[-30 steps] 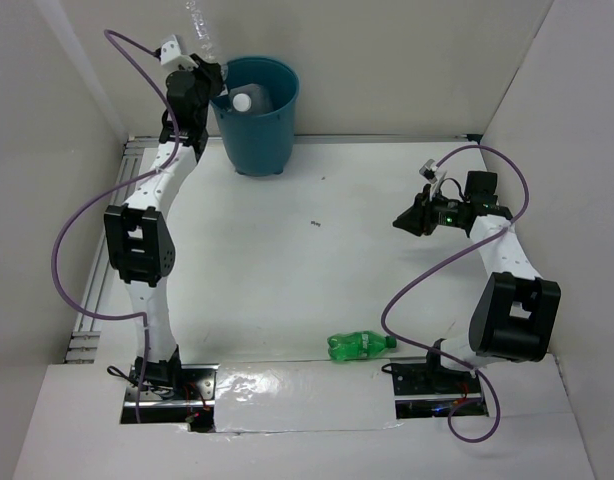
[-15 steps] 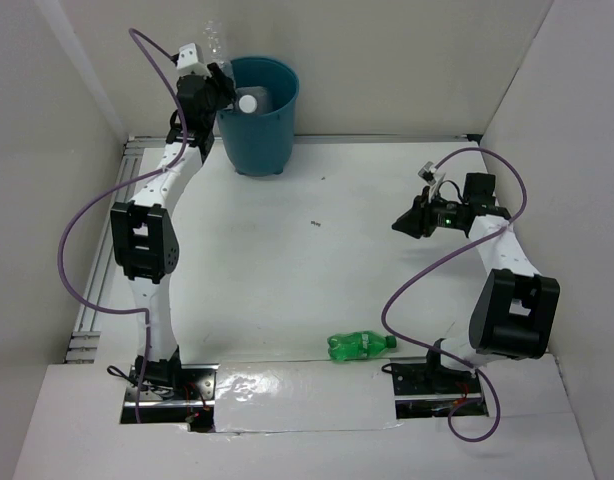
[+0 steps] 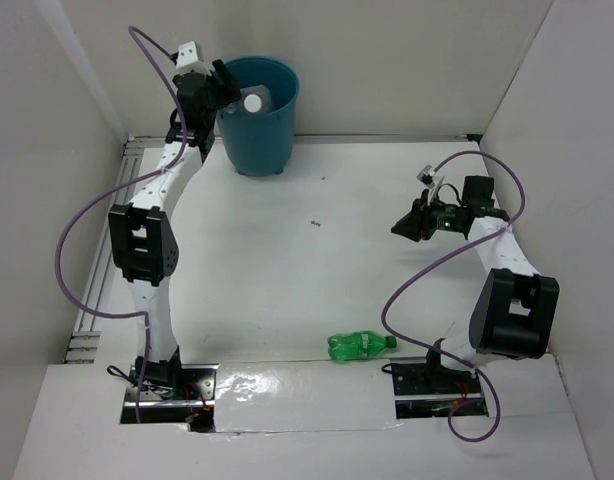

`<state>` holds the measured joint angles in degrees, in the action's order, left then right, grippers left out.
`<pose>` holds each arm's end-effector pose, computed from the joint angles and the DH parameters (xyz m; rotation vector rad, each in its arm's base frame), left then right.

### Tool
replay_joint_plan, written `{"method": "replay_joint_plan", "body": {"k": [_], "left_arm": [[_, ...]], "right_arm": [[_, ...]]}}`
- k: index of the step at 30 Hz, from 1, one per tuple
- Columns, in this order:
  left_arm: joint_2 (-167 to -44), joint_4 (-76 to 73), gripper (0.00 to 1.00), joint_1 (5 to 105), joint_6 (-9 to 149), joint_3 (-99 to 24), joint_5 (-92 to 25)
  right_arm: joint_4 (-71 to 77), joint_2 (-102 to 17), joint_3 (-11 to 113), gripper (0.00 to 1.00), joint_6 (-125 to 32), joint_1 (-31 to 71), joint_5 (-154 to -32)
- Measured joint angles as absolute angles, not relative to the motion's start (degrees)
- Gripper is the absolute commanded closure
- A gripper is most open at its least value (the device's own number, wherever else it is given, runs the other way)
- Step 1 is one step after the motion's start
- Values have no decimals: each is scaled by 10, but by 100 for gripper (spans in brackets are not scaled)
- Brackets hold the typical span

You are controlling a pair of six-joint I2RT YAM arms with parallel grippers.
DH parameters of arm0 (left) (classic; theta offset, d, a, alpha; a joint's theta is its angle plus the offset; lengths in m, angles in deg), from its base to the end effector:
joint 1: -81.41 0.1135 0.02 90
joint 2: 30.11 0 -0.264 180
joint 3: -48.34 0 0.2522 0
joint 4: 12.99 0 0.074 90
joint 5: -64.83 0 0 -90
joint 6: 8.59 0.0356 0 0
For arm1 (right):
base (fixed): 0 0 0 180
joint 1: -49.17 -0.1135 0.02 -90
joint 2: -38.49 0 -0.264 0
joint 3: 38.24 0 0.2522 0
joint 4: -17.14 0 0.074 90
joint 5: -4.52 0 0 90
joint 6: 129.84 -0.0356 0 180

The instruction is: Put the plastic bottles in the bin

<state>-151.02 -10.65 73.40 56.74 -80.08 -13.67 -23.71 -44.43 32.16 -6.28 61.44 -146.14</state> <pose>0.5101 -0.0646 0.3828 -0.3761 1.4419 -0.3130 0.2882 -0.0309 0.2474 -0.7645 1.9304 0.8358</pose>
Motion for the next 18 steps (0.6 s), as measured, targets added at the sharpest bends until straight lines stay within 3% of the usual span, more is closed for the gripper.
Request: {"method": "replay_joint_plan", "body": {"k": [8, 18], "left_arm": [[-1464, -11, 20, 754, 497, -801, -70], [-1481, 103, 24, 775, 421, -824, -101]], "right_arm": [[-238, -444, 312, 60, -63, 614, -1461], [-239, -443, 312, 60, -58, 614, -1461]]}}
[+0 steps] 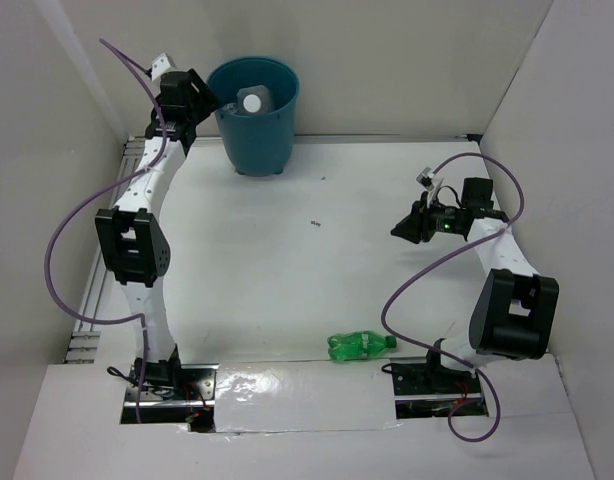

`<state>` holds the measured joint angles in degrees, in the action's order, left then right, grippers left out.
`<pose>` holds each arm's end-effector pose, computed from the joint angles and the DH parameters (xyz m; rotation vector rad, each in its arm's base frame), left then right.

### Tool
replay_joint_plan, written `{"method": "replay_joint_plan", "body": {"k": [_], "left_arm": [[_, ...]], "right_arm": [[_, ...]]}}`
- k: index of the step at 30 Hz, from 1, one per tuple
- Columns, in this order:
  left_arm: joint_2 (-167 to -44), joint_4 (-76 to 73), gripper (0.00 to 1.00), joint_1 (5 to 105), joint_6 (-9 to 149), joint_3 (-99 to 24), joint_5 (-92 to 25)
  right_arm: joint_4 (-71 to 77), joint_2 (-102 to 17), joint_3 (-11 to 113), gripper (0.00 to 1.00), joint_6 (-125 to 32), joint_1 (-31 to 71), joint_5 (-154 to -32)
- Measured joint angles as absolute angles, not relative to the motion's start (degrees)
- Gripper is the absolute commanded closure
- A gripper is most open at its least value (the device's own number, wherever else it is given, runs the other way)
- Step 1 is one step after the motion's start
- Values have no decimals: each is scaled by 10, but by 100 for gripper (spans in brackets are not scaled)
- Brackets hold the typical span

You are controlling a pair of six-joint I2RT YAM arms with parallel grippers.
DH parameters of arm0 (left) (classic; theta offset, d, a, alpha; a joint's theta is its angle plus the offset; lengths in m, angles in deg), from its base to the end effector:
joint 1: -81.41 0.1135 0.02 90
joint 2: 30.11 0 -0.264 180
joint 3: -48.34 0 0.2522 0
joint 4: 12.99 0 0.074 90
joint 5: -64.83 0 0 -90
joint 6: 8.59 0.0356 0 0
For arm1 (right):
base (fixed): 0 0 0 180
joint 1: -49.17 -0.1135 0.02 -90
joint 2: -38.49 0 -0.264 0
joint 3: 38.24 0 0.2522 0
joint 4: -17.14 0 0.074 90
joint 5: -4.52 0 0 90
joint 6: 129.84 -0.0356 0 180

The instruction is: Put the plastic bottles in the bin

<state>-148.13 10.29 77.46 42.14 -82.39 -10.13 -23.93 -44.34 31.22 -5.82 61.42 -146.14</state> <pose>0.4960 -0.0250 0.3822 -0.7135 1.6087 -0.3205 0.2857 -0.0303 0.2427 -0.7646 1.9400 0.8444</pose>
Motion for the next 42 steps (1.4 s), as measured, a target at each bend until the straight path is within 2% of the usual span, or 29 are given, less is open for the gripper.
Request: {"method": "replay_joint_plan", "body": {"k": [3, 6, 7, 8, 17, 31, 42], "left_arm": [[-1496, 117, 25, 775, 407, -835, -120], [-1510, 133, 34, 775, 400, -851, -135], [-1514, 136, 39, 774, 396, -854, -140], [-1516, 137, 51, 774, 391, -856, -147], [-1515, 138, 100, 778, 391, -848, -181], [-1422, 180, 100, 779, 408, -761, -244], [-1329, 311, 100, 778, 455, -749, -273]], "right_arm": [[-243, -440, 312, 60, -54, 614, -1462], [-244, -436, 310, 60, -52, 616, -1462], [-244, -435, 309, 60, -51, 617, -1462], [-245, -434, 308, 60, -50, 618, -1462], [-247, -432, 306, 60, -41, 619, -1462], [-251, -427, 296, 60, -26, 619, -1468], [-259, -397, 279, 59, -22, 619, -1474]]}}
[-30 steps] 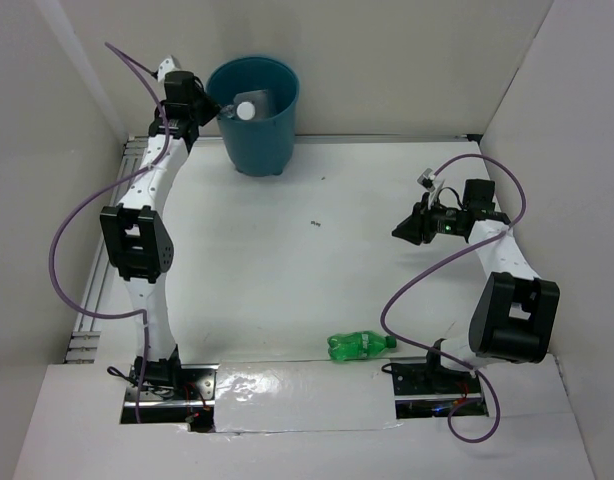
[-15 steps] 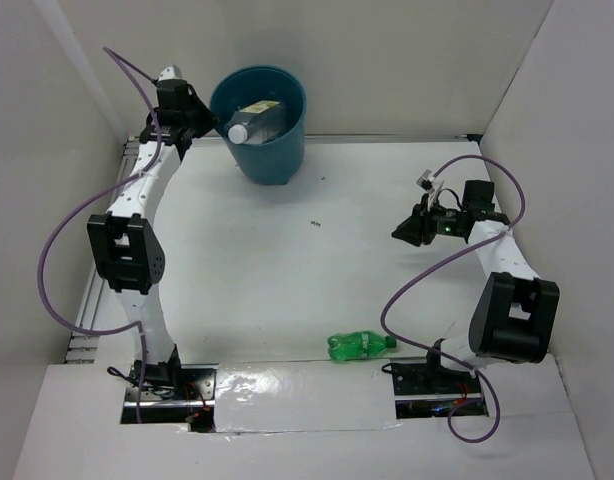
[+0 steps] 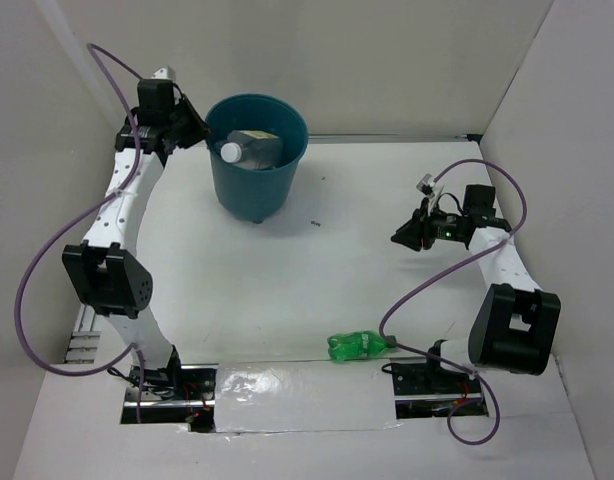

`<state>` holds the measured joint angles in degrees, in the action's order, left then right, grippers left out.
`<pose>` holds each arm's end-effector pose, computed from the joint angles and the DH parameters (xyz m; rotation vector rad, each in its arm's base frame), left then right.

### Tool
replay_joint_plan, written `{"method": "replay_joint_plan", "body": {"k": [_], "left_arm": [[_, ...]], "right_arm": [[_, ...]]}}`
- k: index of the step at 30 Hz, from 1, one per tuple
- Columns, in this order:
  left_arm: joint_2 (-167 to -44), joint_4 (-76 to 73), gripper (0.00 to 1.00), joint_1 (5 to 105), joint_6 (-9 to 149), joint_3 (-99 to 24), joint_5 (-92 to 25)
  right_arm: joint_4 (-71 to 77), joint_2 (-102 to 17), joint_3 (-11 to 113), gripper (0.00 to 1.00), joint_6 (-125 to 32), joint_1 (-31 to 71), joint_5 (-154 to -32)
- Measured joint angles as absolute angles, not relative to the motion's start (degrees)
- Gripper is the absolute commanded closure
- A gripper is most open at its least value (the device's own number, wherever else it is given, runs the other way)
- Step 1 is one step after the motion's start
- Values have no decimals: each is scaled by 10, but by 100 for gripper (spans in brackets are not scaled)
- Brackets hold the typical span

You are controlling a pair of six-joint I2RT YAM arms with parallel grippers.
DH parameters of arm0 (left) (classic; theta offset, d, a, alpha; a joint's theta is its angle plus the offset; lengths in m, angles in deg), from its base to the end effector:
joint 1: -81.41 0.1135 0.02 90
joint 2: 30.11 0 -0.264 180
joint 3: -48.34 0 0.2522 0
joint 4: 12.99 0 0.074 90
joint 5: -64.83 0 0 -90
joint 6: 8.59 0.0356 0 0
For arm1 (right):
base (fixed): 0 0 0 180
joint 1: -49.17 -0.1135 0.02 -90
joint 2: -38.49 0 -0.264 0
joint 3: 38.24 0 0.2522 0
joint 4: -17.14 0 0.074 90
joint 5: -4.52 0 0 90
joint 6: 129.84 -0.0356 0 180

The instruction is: Put the plastic bottles in the bin

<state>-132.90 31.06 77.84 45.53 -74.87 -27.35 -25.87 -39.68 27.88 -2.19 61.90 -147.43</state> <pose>0.4143 -0.0272 0.4150 -0.5366 1.9425 -0.4809 0.2649 -0.0276 0.2449 -0.8123 1.8991 0.8306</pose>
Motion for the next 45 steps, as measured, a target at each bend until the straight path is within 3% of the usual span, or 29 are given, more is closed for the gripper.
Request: {"method": "replay_joint_plan", "body": {"k": [4, 10, 13, 14, 15, 20, 24, 28, 29, 31, 32, 33, 34, 45], "left_arm": [[-1248, 316, 100, 781, 467, -653, -293], [-1121, 294, 100, 780, 455, -475, -335], [-1087, 288, 98, 774, 454, -442, -354], [-1082, 287, 94, 773, 453, -436, -356], [-1077, 287, 83, 772, 453, -432, -358], [-1068, 277, 45, 771, 451, -419, -365], [-1060, 273, 34, 771, 449, -410, -371], [-1048, 270, 25, 771, 449, -402, -372], [-1044, 271, 17, 771, 450, -400, -373], [-1036, 271, 17, 771, 451, -397, -372], [-1029, 273, 8, 771, 452, -397, -371], [-1022, 275, 8, 771, 455, -397, -370], [-1012, 278, 0, 771, 455, -397, -367], [-819, 314, 0, 767, 464, -346, -254]], "right_arm": [[-271, -390, 279, 55, -5, 619, -1475], [-396, -410, 305, 36, 142, 606, -1490], [-490, -447, 343, 14, 253, 578, -1488], [-508, -455, 350, 1, 274, 567, -1486], [-529, -460, 354, 0, 299, 555, -1477], [-552, -422, 339, 0, 353, 480, -1445], [-553, -346, 312, 0, 352, 416, -1413], [-547, -324, 307, 12, 328, 362, -1390], [-544, -321, 302, 12, 319, 348, -1382], [-539, -312, 291, 12, 301, 316, -1358], [-538, -307, 284, 12, 294, 295, -1346], [-538, -302, 280, 11, 289, 279, -1336], [-538, -297, 275, 11, 285, 263, -1326], [-541, -290, 228, 11, 253, 120, -1261]]}}
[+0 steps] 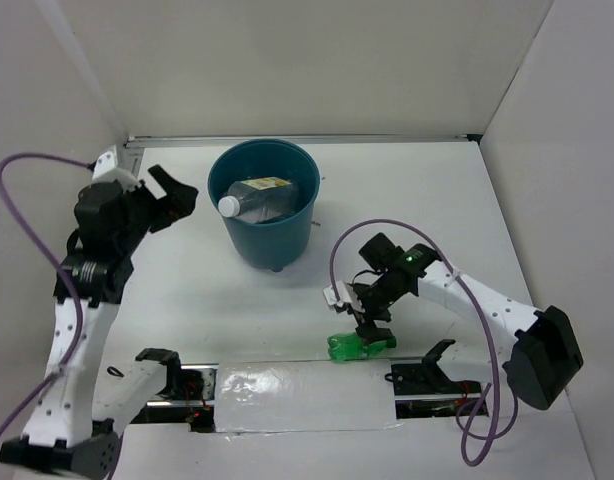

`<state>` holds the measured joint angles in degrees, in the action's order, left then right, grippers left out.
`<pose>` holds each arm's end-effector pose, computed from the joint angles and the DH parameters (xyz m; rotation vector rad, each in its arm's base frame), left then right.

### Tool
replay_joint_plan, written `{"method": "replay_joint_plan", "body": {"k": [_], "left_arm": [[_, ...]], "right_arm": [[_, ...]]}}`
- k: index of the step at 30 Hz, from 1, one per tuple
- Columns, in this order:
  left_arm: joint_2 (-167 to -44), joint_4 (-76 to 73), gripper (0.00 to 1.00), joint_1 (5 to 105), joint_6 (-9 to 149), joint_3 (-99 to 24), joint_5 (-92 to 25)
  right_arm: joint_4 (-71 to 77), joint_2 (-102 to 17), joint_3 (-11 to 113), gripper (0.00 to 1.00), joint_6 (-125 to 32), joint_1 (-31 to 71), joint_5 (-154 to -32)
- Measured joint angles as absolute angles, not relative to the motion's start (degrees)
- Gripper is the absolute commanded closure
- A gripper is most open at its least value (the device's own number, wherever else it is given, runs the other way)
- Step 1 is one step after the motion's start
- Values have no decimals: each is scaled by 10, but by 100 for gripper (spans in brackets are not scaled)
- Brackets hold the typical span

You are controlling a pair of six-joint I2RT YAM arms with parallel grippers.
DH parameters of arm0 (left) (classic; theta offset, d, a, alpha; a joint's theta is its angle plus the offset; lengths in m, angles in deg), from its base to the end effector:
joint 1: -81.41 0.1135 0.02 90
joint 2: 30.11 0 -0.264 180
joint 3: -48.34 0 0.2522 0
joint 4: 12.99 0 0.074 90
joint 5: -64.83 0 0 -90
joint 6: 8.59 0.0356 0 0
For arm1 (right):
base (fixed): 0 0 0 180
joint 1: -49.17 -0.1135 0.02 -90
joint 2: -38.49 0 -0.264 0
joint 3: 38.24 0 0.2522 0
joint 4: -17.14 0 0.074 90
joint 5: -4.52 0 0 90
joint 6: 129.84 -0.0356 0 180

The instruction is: Put the plastic bottles in the bin

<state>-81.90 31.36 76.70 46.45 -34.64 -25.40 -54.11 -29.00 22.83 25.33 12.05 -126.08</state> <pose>0.1786 -0.0149 0.4266 -0.4742 1.7657 -0.4955 0.1384 0.1338 0.2305 -2.1165 1.5699 0.8760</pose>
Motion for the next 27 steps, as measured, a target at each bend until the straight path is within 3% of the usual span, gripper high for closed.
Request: {"method": "replay_joint_plan", "body": {"k": [9, 11, 14, 16, 20, 27], "left_arm": [[-625, 339, 0, 766, 420, -227, -188], [-611, 356, 0, 766, 419, -227, -178], [-594, 377, 0, 766, 419, -227, -164], [-585, 390, 0, 766, 419, -227, -157], [-576, 405, 0, 766, 419, -227, -148], [-574, 397, 0, 766, 419, -220, -147]], "right_arm": [[-436, -304, 151, 9, 124, 12, -1168], [-396, -319, 135, 14, 87, -7, -1138], [-337, -352, 120, 34, 42, -36, -1090], [-312, -376, 121, 56, 23, -55, -1064], [-297, -378, 132, 81, 9, -69, -1054], [-396, -304, 229, 88, 94, -23, -1132]]}}
